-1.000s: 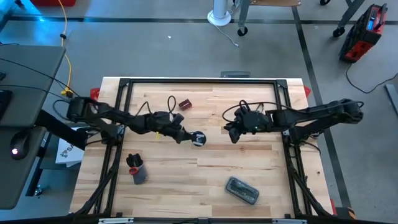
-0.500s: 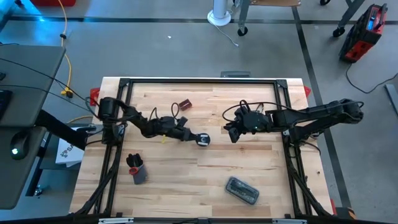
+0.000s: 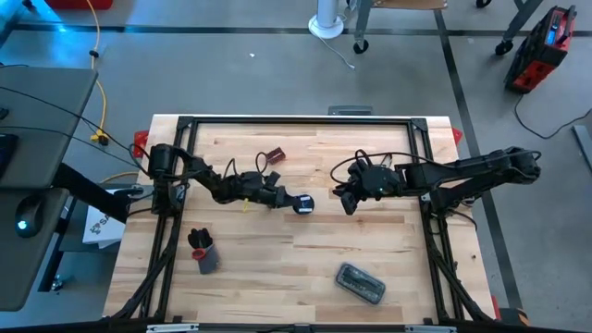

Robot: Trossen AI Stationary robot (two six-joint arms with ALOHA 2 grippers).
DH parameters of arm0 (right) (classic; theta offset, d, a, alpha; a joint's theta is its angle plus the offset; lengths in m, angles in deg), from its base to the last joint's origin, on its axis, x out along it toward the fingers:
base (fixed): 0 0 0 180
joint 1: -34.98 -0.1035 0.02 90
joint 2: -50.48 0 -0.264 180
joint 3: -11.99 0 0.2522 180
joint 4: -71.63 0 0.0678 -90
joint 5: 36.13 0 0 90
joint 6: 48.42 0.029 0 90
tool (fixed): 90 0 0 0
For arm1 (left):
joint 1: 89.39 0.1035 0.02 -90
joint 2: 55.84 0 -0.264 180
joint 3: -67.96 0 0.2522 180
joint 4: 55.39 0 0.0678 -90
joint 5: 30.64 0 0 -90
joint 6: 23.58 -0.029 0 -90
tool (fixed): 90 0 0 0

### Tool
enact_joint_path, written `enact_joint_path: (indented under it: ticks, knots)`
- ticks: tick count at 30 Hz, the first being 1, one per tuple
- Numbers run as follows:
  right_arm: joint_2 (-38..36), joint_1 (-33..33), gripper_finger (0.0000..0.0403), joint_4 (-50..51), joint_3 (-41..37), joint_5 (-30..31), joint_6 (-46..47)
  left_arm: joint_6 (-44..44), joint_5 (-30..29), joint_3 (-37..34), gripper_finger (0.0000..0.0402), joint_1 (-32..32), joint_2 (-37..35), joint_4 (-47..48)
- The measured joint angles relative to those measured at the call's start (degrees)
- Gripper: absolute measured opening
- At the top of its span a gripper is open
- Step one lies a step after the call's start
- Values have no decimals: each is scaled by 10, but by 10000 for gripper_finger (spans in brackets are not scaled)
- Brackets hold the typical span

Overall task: Coil cords
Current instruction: Coil the blue wire onto the spool, then return to Home Position

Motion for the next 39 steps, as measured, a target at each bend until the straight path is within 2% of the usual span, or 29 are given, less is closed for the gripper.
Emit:
enact_joint_path:
  ticks: [7,14,20,24,33,39]
  knots:
    - [0,0,91,0,0,-8,-4,11,46,-1,96,0,-1,4]
    - [-5,0,91,0,0,-12,-22,34,165,-2,108,11,-1,8]
    - [-26,0,91,2,0,-12,-25,30,162,-3,104,27,-15,19]
    - [-38,0,91,7,0,-9,-25,-10,163,-1,90,39,-46,97]
    - [-48,1,91,18,0,-5,-29,-119,153,-2,67,45,-149,351]
    - [-49,11,91,15,0,-7,-34,-156,157,-1,67,45,-224,416]
